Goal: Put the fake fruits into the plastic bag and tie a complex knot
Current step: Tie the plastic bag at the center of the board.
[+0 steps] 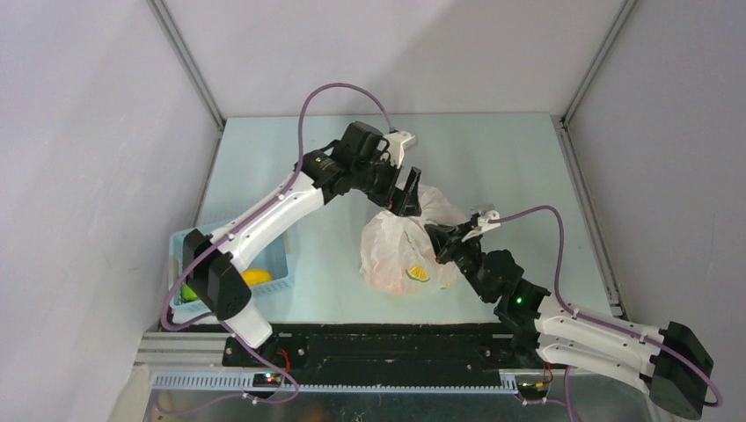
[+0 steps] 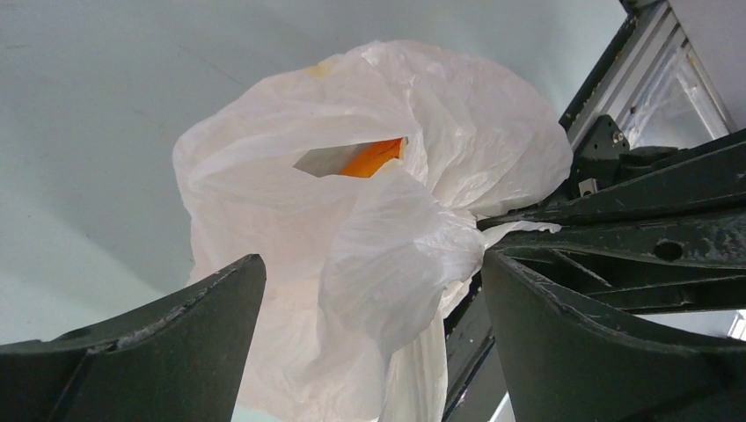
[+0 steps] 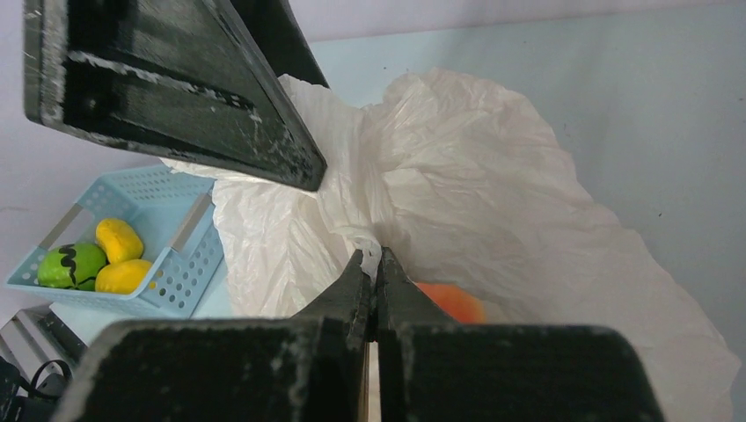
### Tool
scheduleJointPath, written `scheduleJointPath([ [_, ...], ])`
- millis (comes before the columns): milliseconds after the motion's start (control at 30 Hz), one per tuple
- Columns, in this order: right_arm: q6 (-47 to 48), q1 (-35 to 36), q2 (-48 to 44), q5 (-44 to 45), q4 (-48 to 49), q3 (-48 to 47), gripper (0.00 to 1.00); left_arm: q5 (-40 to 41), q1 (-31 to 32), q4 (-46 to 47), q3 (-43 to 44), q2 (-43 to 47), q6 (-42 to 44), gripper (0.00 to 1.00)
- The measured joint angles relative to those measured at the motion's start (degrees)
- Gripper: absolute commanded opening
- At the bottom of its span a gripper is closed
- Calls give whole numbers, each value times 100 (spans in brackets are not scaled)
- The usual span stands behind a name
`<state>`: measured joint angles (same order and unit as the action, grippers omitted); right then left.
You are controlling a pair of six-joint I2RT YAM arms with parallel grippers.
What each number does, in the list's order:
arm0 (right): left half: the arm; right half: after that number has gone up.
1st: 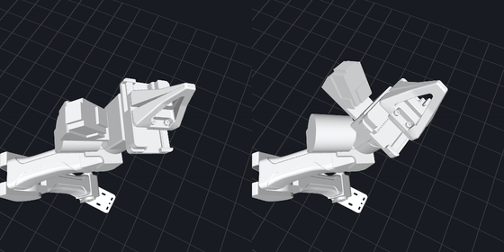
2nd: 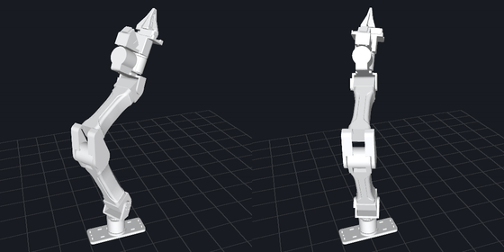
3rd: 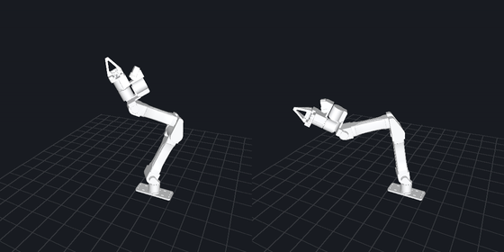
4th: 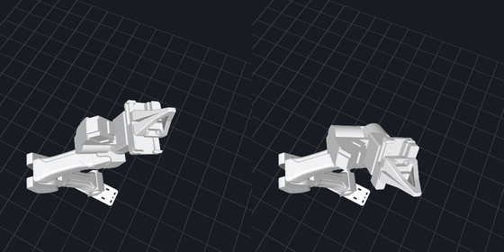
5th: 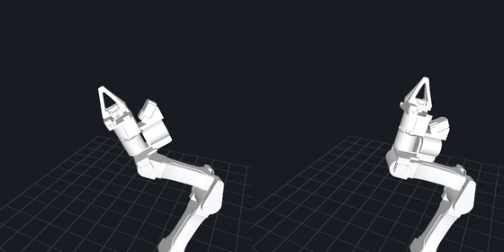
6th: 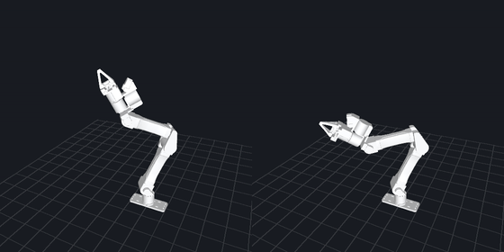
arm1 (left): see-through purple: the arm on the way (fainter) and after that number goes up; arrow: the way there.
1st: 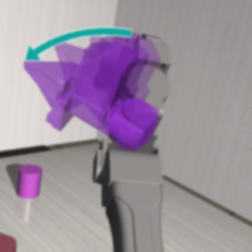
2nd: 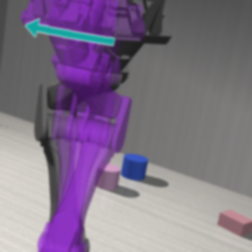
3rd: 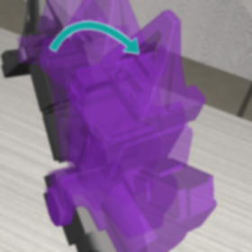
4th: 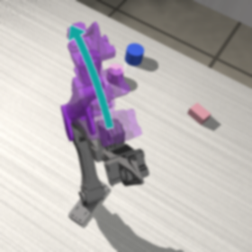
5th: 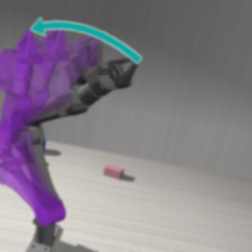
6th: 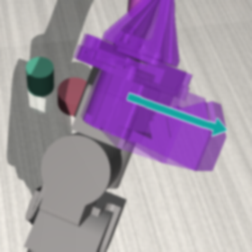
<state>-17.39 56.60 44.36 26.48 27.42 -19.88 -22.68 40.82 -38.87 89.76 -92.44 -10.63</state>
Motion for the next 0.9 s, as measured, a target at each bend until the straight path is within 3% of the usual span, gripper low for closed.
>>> scheduleJointPath([
  [133, 35, 0, 0, 0, 79, 15, 0, -72, 46, -273, 157, -195, 85, 99],
  [233, 52, 0, 0, 2, 101, 37, 0, -120, 94, -466, 160, -260, 168, 92],
  [600, 105, -44, 0, 94, 136, 122, 0, -192, 162, -765, 151, -304, 369, 24],
  [767, 103, -72, -55, 199, 13, 127, 15, -192, 162, -415, -201, -229, 315, 3],
  [900, 48, -76, -382, 258, -289, 129, 35, -195, 162, 37, -761, 24, 210, 0],
])
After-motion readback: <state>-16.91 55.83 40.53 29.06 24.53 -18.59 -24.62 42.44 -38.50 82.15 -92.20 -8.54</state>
